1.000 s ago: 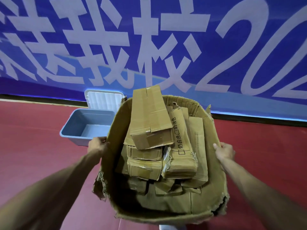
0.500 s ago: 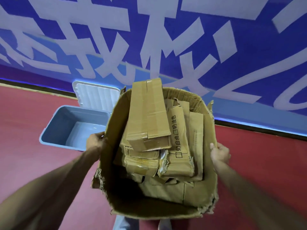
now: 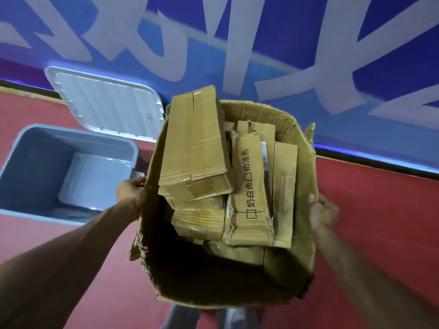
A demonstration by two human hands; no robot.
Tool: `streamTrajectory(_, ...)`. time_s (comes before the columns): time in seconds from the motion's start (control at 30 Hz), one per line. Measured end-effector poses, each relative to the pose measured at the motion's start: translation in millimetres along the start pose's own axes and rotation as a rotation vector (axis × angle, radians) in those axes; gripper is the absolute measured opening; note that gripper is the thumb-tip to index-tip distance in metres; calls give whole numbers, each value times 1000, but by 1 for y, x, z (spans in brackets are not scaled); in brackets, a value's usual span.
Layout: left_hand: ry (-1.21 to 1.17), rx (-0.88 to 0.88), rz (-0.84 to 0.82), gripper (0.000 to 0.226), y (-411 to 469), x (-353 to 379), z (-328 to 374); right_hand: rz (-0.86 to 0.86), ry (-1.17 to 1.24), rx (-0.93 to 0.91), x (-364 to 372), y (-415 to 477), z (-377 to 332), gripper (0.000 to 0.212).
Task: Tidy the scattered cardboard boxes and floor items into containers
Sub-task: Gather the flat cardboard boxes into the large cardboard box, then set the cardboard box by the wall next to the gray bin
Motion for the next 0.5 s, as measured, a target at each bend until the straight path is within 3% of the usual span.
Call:
streamTrajectory(0.2, -13, 1, -53, 38, 87, 72, -34, 30, 52, 32, 65, 82, 30, 31)
streamTrajectory(0.33, -76, 9, -101, 39, 136, 114, -56, 182, 181, 23, 96, 120, 45, 27)
streamTrajectory(0.5, -72, 9, -47, 40, 176, 148, -82, 105, 197, 19, 150, 160, 68, 30)
Point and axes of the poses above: each hand's wrist, its own y-axis towards the middle knuckle, its own x-axis out of the palm, z = x × y, the point moved 8 cm from there along y, towards the middle knuckle, and after that the axes turned 6 degrees about -y, right-handed, at the moved point
